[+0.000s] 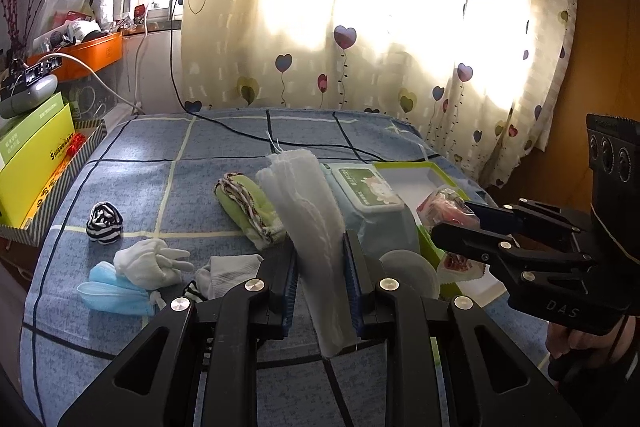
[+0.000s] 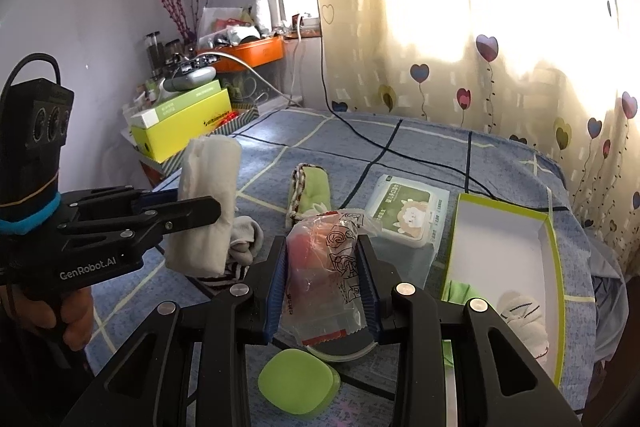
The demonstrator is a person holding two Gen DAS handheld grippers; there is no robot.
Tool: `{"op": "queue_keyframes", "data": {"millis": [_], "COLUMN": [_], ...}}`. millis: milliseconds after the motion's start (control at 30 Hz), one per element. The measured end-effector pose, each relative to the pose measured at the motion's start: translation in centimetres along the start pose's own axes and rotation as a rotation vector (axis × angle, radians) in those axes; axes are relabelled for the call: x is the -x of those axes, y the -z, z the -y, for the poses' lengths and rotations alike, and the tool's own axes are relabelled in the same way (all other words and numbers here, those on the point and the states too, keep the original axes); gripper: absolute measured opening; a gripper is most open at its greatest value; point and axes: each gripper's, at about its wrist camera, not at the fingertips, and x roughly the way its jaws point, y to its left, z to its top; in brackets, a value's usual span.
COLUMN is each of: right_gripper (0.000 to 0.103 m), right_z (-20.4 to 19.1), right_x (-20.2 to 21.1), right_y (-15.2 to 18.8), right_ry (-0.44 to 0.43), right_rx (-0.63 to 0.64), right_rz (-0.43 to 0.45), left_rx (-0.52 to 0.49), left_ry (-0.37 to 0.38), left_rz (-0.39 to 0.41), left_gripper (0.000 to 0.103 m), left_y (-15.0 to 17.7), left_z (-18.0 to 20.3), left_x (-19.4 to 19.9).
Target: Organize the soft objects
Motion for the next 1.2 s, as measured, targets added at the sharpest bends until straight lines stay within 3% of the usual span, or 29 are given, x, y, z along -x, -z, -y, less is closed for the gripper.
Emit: {"op": "queue_keyframes", "data": {"millis": [1200], "right_gripper": [0.032], "right_z": [6.6], "right_x": [4.1], "right_y": [3.3], "right_ry": [0.115], "right_rx": [-0.116], "right_rz": [0.034], "left_rx": [-0.098], "left_ry": [0.118], "left_rz": [-0.021], "left_gripper": [0.022], "left_y": [-1.5], "left_z": [6.5], "left_x": [-2.6]}}
